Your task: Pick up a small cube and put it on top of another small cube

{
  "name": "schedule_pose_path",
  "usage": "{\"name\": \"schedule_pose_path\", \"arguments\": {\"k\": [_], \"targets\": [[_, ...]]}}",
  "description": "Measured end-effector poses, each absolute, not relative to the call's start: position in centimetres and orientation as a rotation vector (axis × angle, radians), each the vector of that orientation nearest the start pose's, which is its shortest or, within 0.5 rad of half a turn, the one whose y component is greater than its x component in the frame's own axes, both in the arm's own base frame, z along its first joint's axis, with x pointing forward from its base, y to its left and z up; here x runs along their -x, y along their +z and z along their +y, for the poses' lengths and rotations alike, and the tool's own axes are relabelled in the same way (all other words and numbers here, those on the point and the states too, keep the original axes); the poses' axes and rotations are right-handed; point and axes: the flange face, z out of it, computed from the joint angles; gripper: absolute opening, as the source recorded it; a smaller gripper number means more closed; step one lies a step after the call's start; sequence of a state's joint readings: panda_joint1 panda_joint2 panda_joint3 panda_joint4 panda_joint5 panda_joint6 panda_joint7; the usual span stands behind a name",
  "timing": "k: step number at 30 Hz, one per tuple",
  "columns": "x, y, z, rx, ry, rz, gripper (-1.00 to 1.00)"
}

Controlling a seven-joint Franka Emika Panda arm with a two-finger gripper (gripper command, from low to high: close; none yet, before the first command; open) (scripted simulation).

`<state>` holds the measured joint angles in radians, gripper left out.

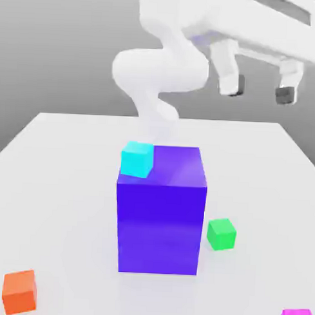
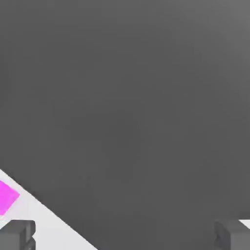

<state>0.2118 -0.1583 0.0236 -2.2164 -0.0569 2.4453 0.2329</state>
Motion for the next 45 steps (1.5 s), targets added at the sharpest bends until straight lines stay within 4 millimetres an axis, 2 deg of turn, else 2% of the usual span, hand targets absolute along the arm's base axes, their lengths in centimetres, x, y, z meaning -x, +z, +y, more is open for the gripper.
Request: {"name": "schedule_pose_path", "arguments": {"k": [5,9,16,20,21,26,27,29,32,38,45], "targets": [[-53.2,40.3,17.3,3.07,-0.428,-0.451,0.0],[-53.6,33.3,20.0,3.048,-0.286,-0.737,0.0],[-51.7,20.7,24.9,2.896,-0.033,-1.226,0.0],[-51.4,14.3,25.5,2.868,-0.002,-1.282,0.0],[-51.3,13.3,25.5,2.867,-0.001,-1.284,-1.0],[-51.3,13.3,25.5,2.867,0.003,-1.284,-1.0],[-51.2,12.8,25.5,2.866,0.003,-1.286,-1.0],[-51.3,14.3,25.5,2.866,0.003,-1.286,-1.0],[-51.2,18.4,25.4,2.866,0.003,-1.289,-1.0],[-46.5,22.1,22.9,2.887,-0.002,-1.415,-1.0],[-39.7,24.6,19.6,2.859,-0.009,-1.533,-1.0]]}}
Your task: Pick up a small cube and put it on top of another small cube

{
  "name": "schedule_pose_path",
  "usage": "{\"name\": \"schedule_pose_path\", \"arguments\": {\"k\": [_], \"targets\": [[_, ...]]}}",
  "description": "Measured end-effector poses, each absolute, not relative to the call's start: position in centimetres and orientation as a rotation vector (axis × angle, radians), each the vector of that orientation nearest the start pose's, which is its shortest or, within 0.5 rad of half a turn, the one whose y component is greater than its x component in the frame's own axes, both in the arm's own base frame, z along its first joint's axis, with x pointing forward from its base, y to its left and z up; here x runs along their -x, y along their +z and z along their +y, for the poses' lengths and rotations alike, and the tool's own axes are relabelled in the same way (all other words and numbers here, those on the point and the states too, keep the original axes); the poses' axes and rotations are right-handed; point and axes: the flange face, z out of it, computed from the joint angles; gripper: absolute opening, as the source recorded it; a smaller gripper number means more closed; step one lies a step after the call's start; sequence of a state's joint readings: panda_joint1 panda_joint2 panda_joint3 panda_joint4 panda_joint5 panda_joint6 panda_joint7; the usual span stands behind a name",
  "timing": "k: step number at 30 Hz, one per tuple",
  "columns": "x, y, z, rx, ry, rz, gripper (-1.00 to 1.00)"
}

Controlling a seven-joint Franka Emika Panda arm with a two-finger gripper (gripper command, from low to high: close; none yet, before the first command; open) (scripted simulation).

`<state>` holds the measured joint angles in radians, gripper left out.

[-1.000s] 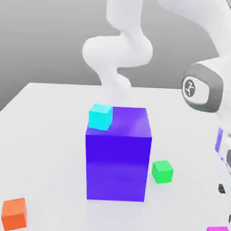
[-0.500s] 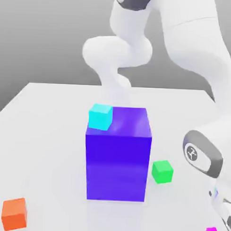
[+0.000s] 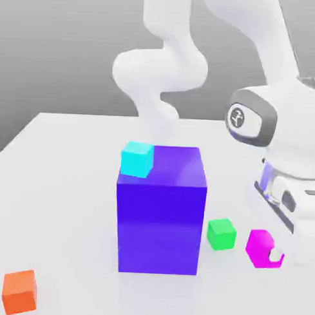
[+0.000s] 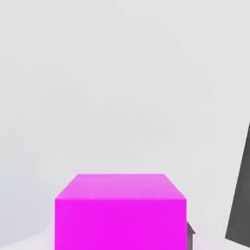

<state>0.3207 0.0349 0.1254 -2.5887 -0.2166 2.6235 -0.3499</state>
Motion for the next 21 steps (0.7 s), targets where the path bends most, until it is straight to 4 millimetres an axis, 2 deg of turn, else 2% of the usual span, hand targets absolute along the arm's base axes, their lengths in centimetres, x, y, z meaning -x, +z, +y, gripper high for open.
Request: {"name": "schedule_pose_path", "arguments": {"k": [5,10,12,19,20,21], "targets": [[-34.3,25.1,17.5,2.793,-0.008,-1.597,-1.0],[-28.4,24.6,16.0,2.686,0.001,-1.657,-1.0],[-27.7,23.5,15.9,2.664,0.003,-1.665,-1.0],[-27.5,18.4,15.7,2.663,0.003,-1.663,-1.0],[-27.4,17.9,15.7,2.665,0.003,-1.663,1.0],[-27.4,17.9,15.6,2.666,0.003,-1.66,1.0]]}}
